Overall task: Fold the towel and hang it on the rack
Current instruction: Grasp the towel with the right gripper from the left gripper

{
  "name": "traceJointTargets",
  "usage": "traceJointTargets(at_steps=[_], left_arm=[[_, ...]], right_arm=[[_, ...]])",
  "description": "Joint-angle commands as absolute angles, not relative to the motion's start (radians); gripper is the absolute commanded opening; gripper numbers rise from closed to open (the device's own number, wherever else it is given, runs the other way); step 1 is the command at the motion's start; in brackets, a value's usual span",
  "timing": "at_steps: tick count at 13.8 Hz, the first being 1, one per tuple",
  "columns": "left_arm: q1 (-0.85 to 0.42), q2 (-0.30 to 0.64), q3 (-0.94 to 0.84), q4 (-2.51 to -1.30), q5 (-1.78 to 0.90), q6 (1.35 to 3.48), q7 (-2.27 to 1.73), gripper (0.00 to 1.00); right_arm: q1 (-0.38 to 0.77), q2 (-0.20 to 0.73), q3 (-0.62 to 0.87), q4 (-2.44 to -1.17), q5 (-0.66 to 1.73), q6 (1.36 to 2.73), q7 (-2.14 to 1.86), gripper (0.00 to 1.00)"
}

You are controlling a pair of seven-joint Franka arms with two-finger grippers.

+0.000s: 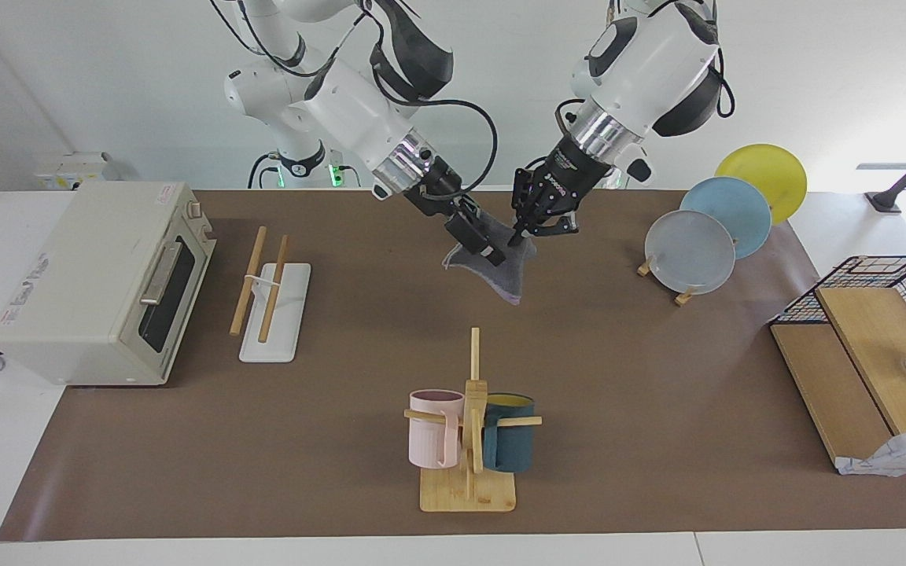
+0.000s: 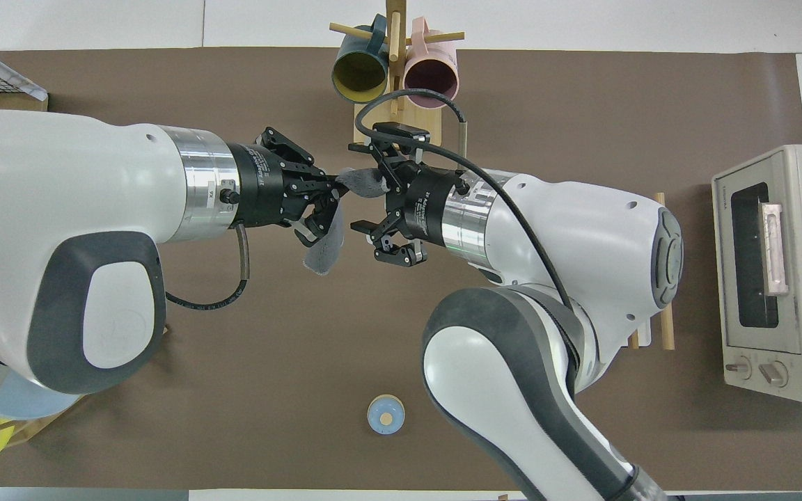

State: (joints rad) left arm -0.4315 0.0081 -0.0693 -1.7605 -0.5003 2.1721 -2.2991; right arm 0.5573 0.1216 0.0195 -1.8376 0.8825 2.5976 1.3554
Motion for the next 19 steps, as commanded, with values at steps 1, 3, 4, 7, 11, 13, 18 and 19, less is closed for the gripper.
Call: traceJointTargets(at_steps=[1,3,4,7,11,13,18,19], left_arm=[[-0.451,-0.029,-0.057,-1.809,-0.520,2.209,-2.310,0.00],[-0.451,-0.029,-0.057,-1.809,-0.520,2.209,-2.310,0.00],[-0.451,-0.029,-0.057,-1.809,-0.520,2.207,-2.310,0.00],[-0.451,-0.029,-0.057,-1.809,-0.520,2.207,-2.310,0.00],[-0.451,-0.031,-0.057,-1.810,-0.519,2.204,-2.313,0.00],[-0.453,-0.031,-0.057,-1.810,-0.520,2.204,-2.315,0.00],[-0.453,-0.037,-0.057,-1.816,-0.517,2.192,-2.296,1.00],[-0.453,-0.037,-0.057,-1.816,-0.517,2.191,-2.295,1.00]], right_arm=[[0.540,0.135,0.020,-1.807,0.905,2.603,1.356,1.00],[0.543,0.135,0.020,-1.807,0.905,2.605,1.356,1.00],[0.542,0.135,0.018,-1.809,0.905,2.603,1.355,0.91],[0.543,0.133,0.018,-1.810,0.905,2.599,1.356,0.22],[0.541,0.133,0.018,-1.809,0.904,2.588,1.347,0.00],[0.545,0.132,0.018,-1.813,0.902,2.586,1.344,0.00],[0.545,0.126,0.018,-1.827,0.899,2.577,1.286,0.00],[0.545,0.123,0.017,-1.833,0.894,2.563,1.251,0.00]])
